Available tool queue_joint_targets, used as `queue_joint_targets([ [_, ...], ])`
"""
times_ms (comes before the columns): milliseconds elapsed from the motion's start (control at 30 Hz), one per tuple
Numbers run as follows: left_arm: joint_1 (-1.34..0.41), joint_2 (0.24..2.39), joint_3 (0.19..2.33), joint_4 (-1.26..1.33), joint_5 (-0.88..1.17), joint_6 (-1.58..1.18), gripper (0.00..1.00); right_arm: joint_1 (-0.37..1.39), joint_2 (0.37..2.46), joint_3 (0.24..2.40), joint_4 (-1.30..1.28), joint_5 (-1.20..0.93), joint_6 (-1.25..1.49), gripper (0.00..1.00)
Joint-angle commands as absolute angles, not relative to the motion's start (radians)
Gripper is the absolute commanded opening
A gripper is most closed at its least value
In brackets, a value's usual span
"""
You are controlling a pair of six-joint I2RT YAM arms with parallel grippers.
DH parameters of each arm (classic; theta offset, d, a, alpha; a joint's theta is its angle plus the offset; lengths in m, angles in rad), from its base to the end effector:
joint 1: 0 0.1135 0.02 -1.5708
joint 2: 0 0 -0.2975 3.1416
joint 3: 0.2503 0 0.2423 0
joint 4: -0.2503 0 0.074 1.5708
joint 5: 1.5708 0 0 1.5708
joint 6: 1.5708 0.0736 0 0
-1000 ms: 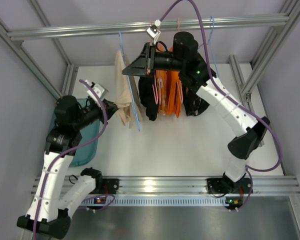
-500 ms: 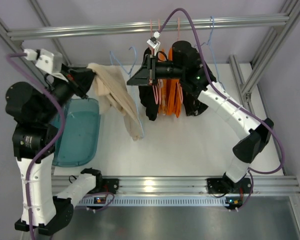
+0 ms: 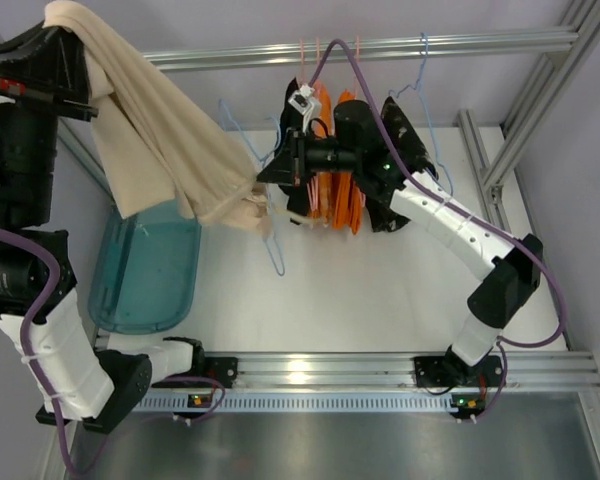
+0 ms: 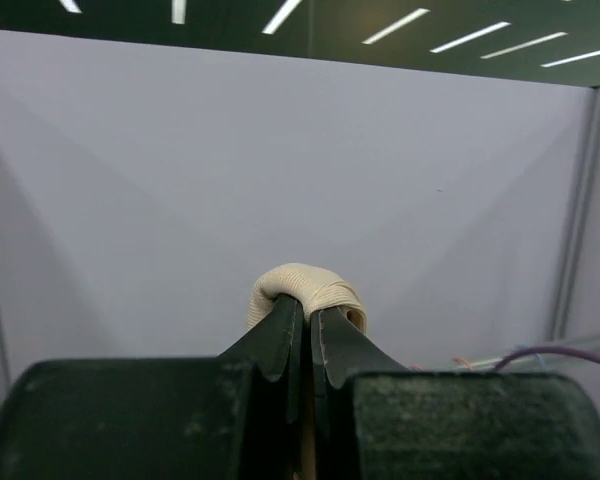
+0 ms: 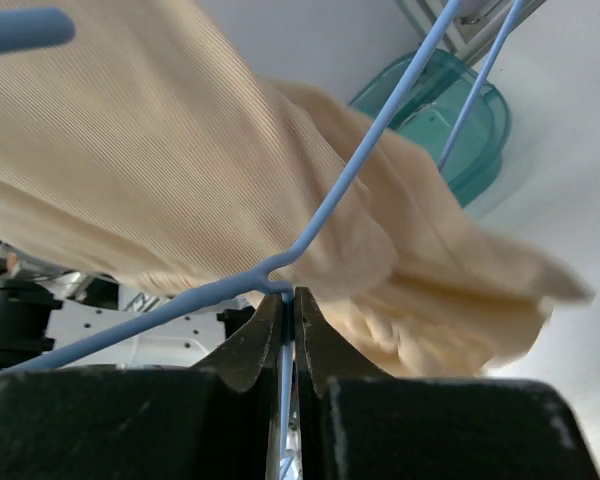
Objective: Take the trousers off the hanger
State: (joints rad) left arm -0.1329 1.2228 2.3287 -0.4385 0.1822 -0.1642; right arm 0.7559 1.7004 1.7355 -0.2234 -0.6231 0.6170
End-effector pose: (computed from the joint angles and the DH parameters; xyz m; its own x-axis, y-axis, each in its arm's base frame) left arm 0.0826 -0.0245 0.7205 0.5609 -0.2372 -0.7932 0.3680 0.9297 -0.0177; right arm 0.2779 0.3210 0.4517 -0.6747 0.0097 -0.7380 -0.7157 0.2355 0.6575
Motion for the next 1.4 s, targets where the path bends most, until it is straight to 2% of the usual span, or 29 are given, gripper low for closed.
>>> queue_joint_targets([
  [0,-0.129,1.238,2.358,-0.281,-0.039,-0.092,0.0,0.808,1.693,1.683,-0.348,-0.653,0.563,0.0],
  [133,-0.129,1.242,2.355,-0.198,-0.222,0.036,0.0,0.818,1.716,1.666,-0.368,-0.65,0.537,0.0],
  [400,-0.14,1.275,2.362,-0.031,-0.429,0.369,0.0,0.853,1.738,1.674,-0.39,-0.635,0.502,0.0],
  [533,-0.156,1.285,2.344,-0.009,-0.486,0.48,0.0,0.876,1.746,1.687,-0.402,-0.63,0.482,0.0],
  [733,-0.158,1.244,2.206,0.095,-0.543,0.601,0.0,0.899,1.75,1.718,-0.402,-0.624,0.476,0.0],
  [1000,-0.158,1.01,1.696,0.205,-0.647,0.716,0.0,0.903,1.704,1.816,-0.425,-0.644,0.463,0.0],
  [1367,-0.129,0.821,1.214,0.215,-0.718,0.667,0.0,0.905,1.574,1.841,-0.469,-0.647,0.42,0.0],
])
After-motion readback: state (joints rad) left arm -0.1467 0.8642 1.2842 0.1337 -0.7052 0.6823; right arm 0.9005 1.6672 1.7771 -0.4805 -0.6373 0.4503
